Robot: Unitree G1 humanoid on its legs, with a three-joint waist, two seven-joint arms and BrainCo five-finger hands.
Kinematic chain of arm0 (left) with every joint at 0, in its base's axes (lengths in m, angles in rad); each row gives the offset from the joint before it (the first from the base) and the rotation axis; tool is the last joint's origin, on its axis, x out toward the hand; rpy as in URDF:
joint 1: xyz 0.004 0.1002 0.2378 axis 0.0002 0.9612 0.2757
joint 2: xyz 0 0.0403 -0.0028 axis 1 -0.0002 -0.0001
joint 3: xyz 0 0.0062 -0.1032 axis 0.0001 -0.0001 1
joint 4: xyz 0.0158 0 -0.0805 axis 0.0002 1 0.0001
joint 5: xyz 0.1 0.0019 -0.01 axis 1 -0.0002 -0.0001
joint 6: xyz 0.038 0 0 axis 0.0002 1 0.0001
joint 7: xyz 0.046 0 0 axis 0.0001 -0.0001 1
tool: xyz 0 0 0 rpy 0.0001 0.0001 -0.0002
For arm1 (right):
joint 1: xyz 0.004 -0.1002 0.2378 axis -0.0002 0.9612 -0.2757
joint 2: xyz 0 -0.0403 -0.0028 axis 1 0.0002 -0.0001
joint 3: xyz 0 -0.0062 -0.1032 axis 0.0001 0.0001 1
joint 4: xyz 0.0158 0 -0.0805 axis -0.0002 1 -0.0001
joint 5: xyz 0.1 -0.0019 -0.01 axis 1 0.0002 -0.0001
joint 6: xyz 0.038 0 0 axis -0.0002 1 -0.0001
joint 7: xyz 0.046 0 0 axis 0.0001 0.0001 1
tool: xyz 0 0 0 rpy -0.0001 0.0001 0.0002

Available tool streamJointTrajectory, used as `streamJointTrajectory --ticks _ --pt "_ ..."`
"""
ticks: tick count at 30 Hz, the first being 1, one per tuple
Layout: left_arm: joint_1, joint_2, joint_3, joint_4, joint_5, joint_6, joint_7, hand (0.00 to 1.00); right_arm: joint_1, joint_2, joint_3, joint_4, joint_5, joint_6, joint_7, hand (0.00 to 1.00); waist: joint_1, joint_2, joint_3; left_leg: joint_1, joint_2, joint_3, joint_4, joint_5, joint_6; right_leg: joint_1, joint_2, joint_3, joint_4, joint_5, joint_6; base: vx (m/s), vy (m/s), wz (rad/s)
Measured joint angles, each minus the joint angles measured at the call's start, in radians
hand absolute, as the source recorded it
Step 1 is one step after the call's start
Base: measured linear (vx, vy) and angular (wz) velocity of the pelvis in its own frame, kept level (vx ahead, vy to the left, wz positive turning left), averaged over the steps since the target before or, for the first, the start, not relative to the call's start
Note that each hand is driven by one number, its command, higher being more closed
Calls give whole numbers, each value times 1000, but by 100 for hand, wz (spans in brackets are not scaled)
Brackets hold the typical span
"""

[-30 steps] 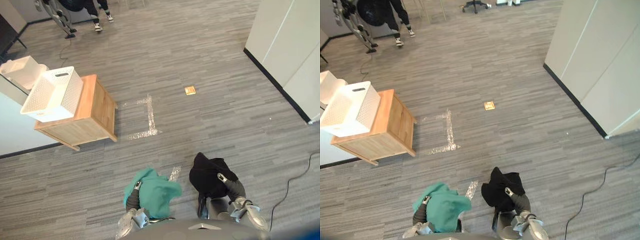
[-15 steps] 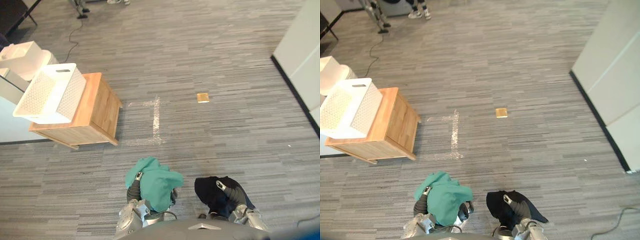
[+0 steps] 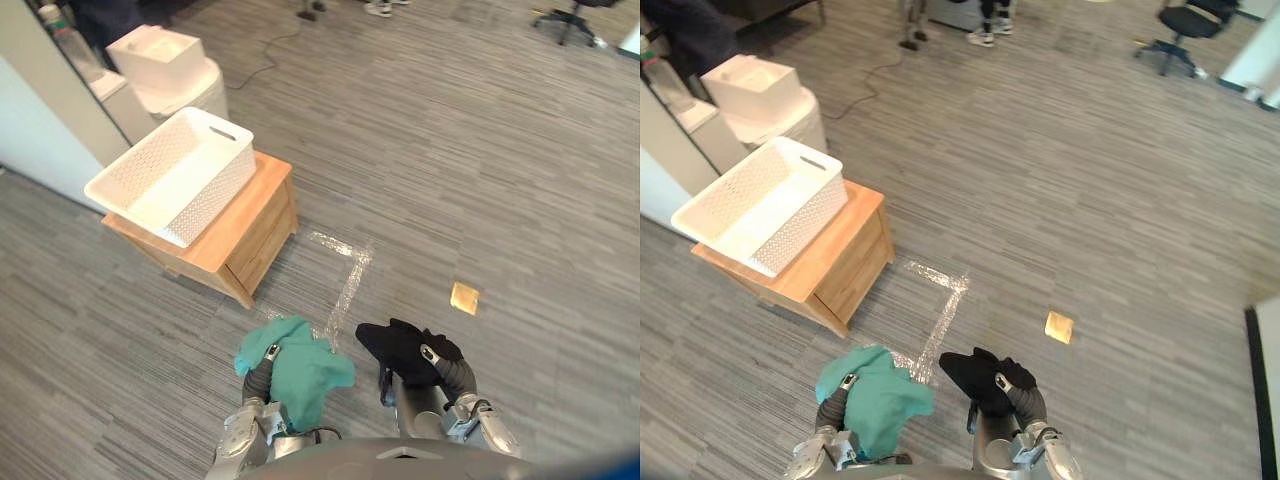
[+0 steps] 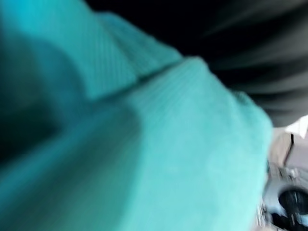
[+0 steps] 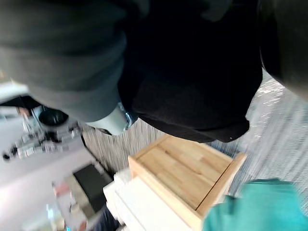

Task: Tidy the bed and pick cloth on bed and put in laundry

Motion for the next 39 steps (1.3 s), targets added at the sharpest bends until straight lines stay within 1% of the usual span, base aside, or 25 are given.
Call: streamJointTrajectory --ticks 1,3,4,5,6,8,11,14,17,18,21,23,24,26,27,28,30,32,33,34,35,36,37,38,39 --pt "1 -6 0 14 0 1 1 100 -15 -9 2 12 0 1 -2 100 5 31 -6 21 33 -4 19 -24 -25 -4 15 -10 57 69 -30 545 -357 26" --pt "-1 -41 0 13 0 -5 1 100 -64 -32 -1 26 0 1 -2 100 4 106 -29 -9 101 -4 80 -30 -39 -30 68 -47 119 23 -63 527 -379 1" --pt "-13 -54 0 14 -3 -8 0 100 -100 -38 -4 27 -4 5 -2 100 4 122 -37 -69 116 -2 167 -3 -35 -53 79 -62 144 -9 -78 432 -358 -9" --pt "-20 -57 -8 14 -13 -7 0 100 -120 -39 -5 27 -5 9 -2 100 4 121 -36 -114 119 8 252 40 -23 -54 82 -66 152 -29 -92 453 -428 -1" --pt "-25 -60 -21 14 -34 -6 -3 100 -132 -40 -10 26 -6 15 3 100 1 120 -35 -184 137 31 394 127 -27 -29 84 -79 145 -53 -99 359 -339 15" --pt "-28 -81 -21 11 -37 -5 -15 100 -127 -40 -25 22 -8 24 27 100 -10 124 -24 -306 218 94 658 309 -31 84 94 -124 88 -94 -120 374 -278 51" --pt "-31 -89 -22 1 -36 10 -30 100 -119 -53 -48 21 -54 40 36 100 -8 128 -20 -462 278 215 825 185 -15 205 100 -178 36 -143 -144 340 -217 58" --pt "-22 -89 -17 -34 -46 12 -36 100 -118 -53 -63 21 -91 42 67 100 -1 132 -21 -518 278 360 675 126 -8 279 101 -242 -24 -160 -148 256 -156 55" --pt "1 -96 -20 -72 -45 15 -41 100 -125 -55 -65 17 -105 45 68 100 6 134 -22 -539 230 521 393 128 -1 354 103 -334 -85 -173 -128 282 -66 82" --pt "7 -109 -21 -75 -36 14 -40 100 -128 -73 -63 2 -104 46 62 100 10 137 -24 -538 208 581 292 148 28 373 105 -374 -92 -185 -117 229 1 74" --pt "18 -122 -19 -75 -35 12 -37 100 -152 -96 -56 -10 -101 46 55 100 18 151 -34 -518 202 677 207 192 97 386 105 -411 -55 -238 -90 348 71 59" --pt "15 -121 -11 -71 -34 13 -40 100 -178 -89 -51 -3 -88 45 47 100 21 145 -35 -485 176 672 167 221 132 380 70 -426 43 -308 -61 344 110 37" --pt "9 -120 -4 -76 -29 15 -41 100 -183 -84 -38 -4 -82 43 46 100 23 122 -31 -466 151 665 167 190 135 361 20 -434 152 -344 -7 345 122 42" --pt "1 -118 9 -74 -8 22 -48 100 -189 -78 -23 -2 -82 39 45 100 29 95 -32 -444 105 629 163 164 131 256 -94 -431 466 -353 -27 355 126 64" --pt "-1 -98 8 -83 13 24 -56 100 -189 -57 -20 7 -82 27 44 100 15 76 -25 -411 72 582 149 153 134 190 -152 -401 651 -336 -39 467 64 120" --pt "-8 -86 0 -80 22 30 -57 100 -186 -36 -17 10 -82 17 44 100 1 77 -24 -382 60 527 132 148 131 164 -146 -355 702 -359 -45 467 25 134" --pt "-19 -63 0 -80 31 31 -58 100 -186 -30 2 5 -82 -7 48 100 -16 85 -20 -345 59 454 104 147 123 142 -104 -304 660 -364 -38 349 -52 132" --pt "-54 -19 -13 -80 32 36 -66 100 -176 -28 13 -72 -67 -27 49 100 -38 103 -14 -309 58 297 35 164 92 86 18 -145 407 -347 -17 360 -140 177" --pt "-59 -14 -16 -80 32 36 -66 100 -176 -28 13 -86 -65 -28 49 100 -44 101 -15 -308 58 278 29 166 89 81 30 -122 368 -335 -11 311 -177 192" --pt "-69 5 -32 -78 33 39 -69 100 -174 -27 12 -140 -60 -34 45 100 -71 88 -20 -308 43 211 16 175 70 75 58 -32 219 -269 7 347 -249 173" --pt "-69 40 -61 -78 36 57 -74 100 -169 -14 9 -177 -42 -47 39 100 -68 33 -36 -291 -7 156 18 165 41 75 27 27 96 -86 -21 347 -249 167" --pt "-77 42 -61 -63 39 62 -76 100 -168 -9 8 -172 -41 -51 38 100 -70 30 -31 -285 -9 142 23 159 37 80 20 24 122 -116 -25 369 -273 109" --pt "-88 18 -77 -45 50 86 -74 100 -194 -16 -9 -152 -33 -52 35 100 -60 77 -38 -280 24 131 31 158 21 89 30 -15 152 -124 -36 278 -186 61" --pt "-77 -1 -97 -53 52 81 -78 100 -210 -25 -24 -152 -21 -55 34 100 -55 114 -59 -296 47 137 26 150 7 95 42 -47 123 -143 -44 354 -217 55" --pt "-78 -11 -100 -53 52 75 -84 100 -222 -31 -30 -152 -20 -58 31 100 -52 135 -60 -299 57 142 26 148 4 100 46 -61 111 -149 -49 333 -155 55"
